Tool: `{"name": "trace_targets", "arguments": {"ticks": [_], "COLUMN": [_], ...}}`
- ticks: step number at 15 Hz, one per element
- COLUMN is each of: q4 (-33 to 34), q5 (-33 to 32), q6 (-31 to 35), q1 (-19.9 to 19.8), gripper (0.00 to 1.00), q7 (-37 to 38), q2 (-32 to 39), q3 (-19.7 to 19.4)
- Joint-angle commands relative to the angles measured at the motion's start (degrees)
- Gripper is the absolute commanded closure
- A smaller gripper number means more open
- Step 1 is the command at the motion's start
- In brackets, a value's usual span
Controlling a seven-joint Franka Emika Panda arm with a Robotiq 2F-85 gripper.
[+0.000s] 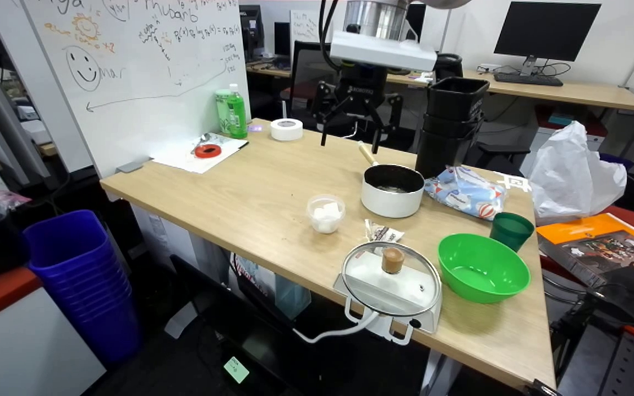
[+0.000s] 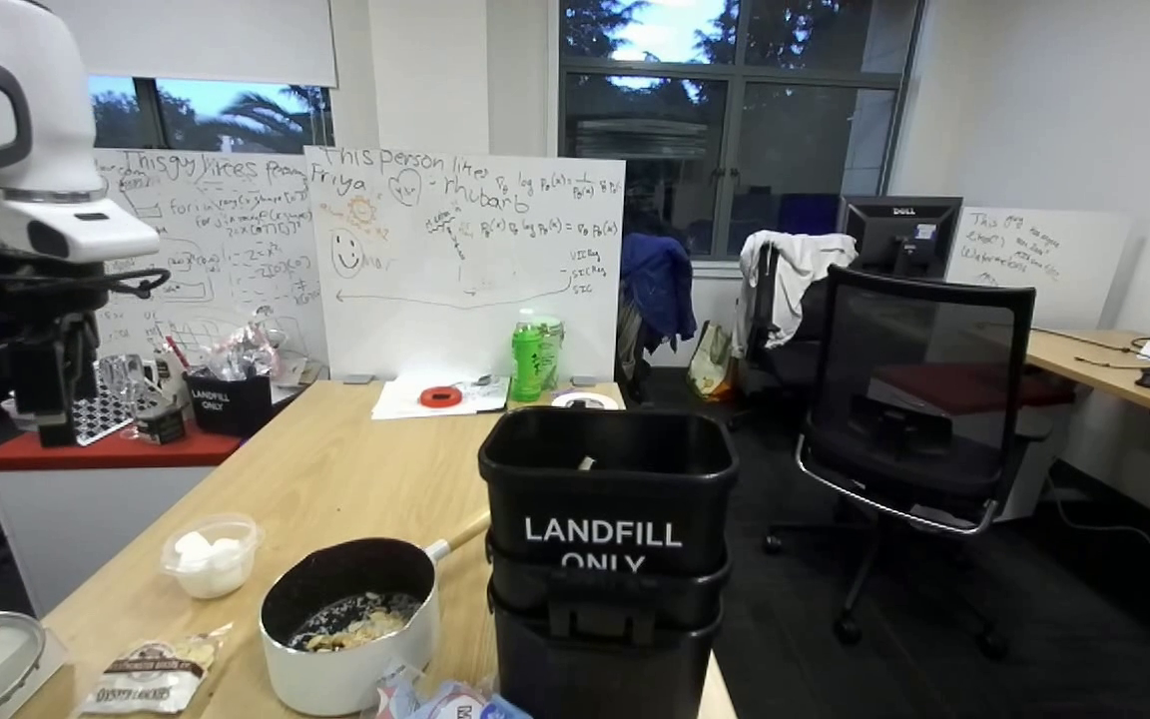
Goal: Pick up the two objects from the bowl and put them in the pot.
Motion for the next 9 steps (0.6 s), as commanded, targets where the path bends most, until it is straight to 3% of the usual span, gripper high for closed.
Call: {"name": "trace_targets", "arguments": {"ticks": [1,6,9], "q4": [1.53,2.27,2.79], "q5": [2.67,1.25,-3.15], "q6": [5.14,13.37,15.47], "q1": [1.60,4.02,6.88], "gripper": [0.00,0.00,0.00], "q7": [5.71,15.03,22.33], "q2": [4.59,10.83,13.25], "q3": [-1.64,-4.08,-7.41]}}
